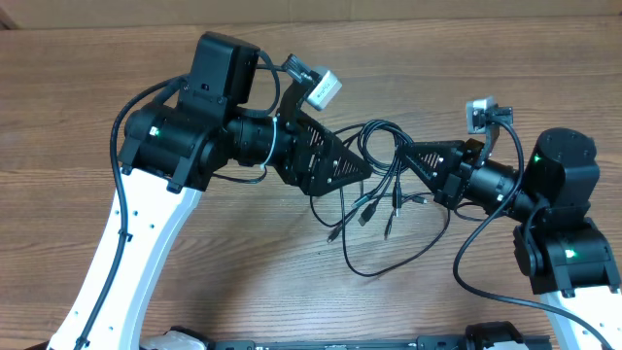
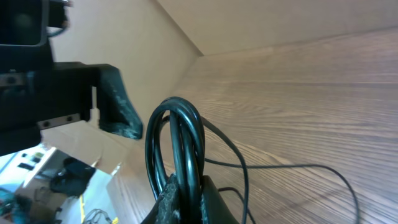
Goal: Untangle cables
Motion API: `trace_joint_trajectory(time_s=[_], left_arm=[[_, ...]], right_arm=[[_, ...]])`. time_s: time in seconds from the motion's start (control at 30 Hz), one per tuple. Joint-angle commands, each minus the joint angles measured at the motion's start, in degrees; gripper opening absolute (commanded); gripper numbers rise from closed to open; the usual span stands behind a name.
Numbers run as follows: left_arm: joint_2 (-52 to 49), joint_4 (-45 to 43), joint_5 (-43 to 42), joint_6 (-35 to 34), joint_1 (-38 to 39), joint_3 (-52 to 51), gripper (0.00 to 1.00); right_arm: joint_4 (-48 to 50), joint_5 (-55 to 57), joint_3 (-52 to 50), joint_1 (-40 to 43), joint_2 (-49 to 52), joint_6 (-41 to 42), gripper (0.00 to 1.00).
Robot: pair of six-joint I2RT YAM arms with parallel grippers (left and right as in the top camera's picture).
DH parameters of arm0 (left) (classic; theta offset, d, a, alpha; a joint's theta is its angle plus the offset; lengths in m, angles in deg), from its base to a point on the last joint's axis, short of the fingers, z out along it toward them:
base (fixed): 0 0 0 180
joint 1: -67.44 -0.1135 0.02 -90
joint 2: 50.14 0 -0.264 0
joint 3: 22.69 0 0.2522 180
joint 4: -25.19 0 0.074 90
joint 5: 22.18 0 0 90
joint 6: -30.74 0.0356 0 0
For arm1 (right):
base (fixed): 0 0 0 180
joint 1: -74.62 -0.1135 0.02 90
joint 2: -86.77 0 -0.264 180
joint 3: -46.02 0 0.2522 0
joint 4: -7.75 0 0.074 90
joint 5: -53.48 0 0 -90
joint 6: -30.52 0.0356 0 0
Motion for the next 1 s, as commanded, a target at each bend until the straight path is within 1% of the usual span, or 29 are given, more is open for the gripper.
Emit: trace_joint_trajectory(time_s=[0.0,0.03,0.13,0.17,0.2,0.23,0.3,0.4,0.57,0.6,0.63,0.67,0.7,0.73,0.77,0.8,0.87,0.97], left_arm=[[-0.28,-0.94,-2.01,-3.23,0.68,1.33,1.00],[-0.33,-1.25,-1.99,-3.26,1.01,1.33,1.00],[-0.63,-1.95,-0.55,-3.26,1.92,1.33,0.89],[-0.81,-2.19,0.66,-4.09,2.25,1.33,0.88],[-0.92,-2.38,1.60,-5.20,2.47,1.33,0.88],[-1.18,-2.93,2.78,-6.97,2.86,1.33,0.88],[-1.29,-3.96,2.62,-7.19,3.39,1.33,0.89],[-1.29,-4.96,2.67,-7.17,3.93,1.33,0.88],[-1.29,-6.01,4.11,-7.13,3.93,1.33,0.87],[-1.29,-6.29,4.11,-7.13,3.93,1.33,0.83],[-1.29,-6.51,4.11,-7.13,3.93,1.33,0.76],[-1.29,-6.91,4.09,-7.10,3.93,1.33,0.63],[-1.29,-7.32,4.04,-7.10,3.93,1.33,0.31],[-1.29,-7.50,4.04,-7.08,3.93,1.33,0.28],[-1.29,-7.61,4.13,-7.04,3.93,1.33,0.10],[-1.29,-7.65,4.17,-6.75,3.93,1.33,0.04],[-1.29,-7.69,4.20,-6.45,3.93,1.33,0.04],[-1.29,-7.63,4.13,-3.45,3.93,1.33,0.04]], right_arm=[[1.18,-2.97,0.44,-0.11,-0.52,1.88,0.04],[1.64,-3.69,0.44,-0.11,-0.52,1.90,0.04],[3.34,-6.75,0.44,-0.11,-0.52,1.97,0.04],[4.33,-8.66,0.44,-0.11,-0.55,2.29,0.04],[5.20,-9.77,0.44,-0.11,-0.52,3.10,0.04],[6.73,-10.91,0.44,-0.11,-0.52,5.60,0.04],[7.80,-10.99,0.44,-0.11,-0.52,7.32,0.04],[8.50,-11.08,0.44,-0.11,-0.52,7.72,0.04],[8.90,-14.67,0.44,-0.11,-0.52,7.67,0.04],[8.85,-15.04,0.44,-0.11,-0.52,7.67,0.04],[8.81,-15.04,0.44,-0.11,-0.52,7.67,0.04],[8.81,-15.04,0.44,-0.11,-0.52,7.67,0.04],[8.81,-15.02,0.44,-0.11,-0.52,7.67,0.04],[8.81,-15.04,0.44,-0.11,-0.52,7.67,0.04],[8.79,-15.02,0.44,-0.11,-0.52,7.67,0.04],[8.79,-15.02,0.44,-0.11,-0.52,7.67,0.04],[8.81,-15.02,0.44,-0.11,-0.52,7.65,0.04],[8.68,-15.02,0.44,-0.11,-0.52,7.30,0.05]])
